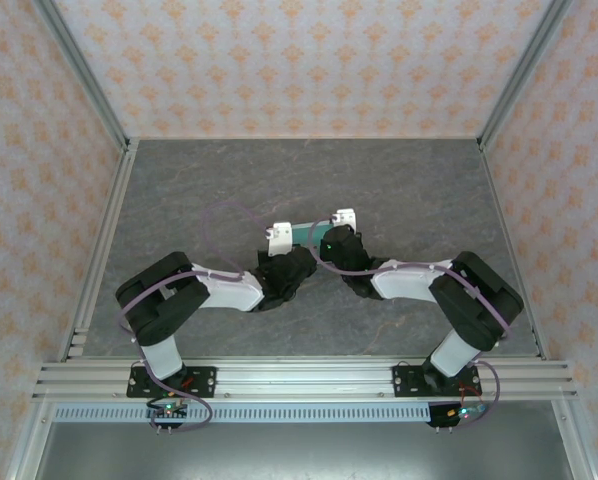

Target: Fold the paper box

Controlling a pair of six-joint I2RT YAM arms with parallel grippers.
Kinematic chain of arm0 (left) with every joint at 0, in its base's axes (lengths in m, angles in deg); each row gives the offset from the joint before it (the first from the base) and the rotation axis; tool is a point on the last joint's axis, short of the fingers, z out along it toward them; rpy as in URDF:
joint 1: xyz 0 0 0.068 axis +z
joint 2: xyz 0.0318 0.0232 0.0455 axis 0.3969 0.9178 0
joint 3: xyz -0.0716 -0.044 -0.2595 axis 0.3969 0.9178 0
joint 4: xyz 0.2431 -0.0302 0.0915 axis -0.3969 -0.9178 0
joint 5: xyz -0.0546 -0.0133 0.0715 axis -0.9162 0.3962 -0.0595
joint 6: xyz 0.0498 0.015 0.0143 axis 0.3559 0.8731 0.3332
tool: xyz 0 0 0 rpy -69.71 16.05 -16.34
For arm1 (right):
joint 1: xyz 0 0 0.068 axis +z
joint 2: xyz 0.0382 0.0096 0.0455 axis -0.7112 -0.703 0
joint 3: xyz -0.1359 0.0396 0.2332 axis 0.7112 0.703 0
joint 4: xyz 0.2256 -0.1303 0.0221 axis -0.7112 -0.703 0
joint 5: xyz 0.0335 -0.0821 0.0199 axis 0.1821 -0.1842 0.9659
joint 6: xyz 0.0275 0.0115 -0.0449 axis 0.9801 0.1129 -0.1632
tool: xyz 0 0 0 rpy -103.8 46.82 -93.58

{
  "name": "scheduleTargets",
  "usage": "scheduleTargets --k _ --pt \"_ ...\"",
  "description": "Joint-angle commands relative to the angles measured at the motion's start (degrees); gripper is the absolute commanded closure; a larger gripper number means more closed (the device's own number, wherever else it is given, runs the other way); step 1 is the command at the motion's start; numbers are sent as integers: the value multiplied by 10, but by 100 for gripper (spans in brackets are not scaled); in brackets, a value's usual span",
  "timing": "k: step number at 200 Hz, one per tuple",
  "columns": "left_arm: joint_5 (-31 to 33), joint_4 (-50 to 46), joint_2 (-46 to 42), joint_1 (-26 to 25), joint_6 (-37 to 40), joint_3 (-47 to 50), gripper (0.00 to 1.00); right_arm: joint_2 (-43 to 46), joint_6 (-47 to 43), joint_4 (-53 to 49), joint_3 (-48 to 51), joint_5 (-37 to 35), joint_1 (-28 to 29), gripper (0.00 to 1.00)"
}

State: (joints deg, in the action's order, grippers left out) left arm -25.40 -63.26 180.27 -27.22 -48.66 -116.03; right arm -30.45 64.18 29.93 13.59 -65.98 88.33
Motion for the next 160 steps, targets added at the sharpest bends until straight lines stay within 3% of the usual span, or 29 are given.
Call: scheduleTargets --k 1,160 --pt "23 -16 20 -3 7 21 100 -14 13 -15 17 -5 2 100" --pt "48 10 31 -14 30 34 100 8 10 -31 26 -10 1 100"
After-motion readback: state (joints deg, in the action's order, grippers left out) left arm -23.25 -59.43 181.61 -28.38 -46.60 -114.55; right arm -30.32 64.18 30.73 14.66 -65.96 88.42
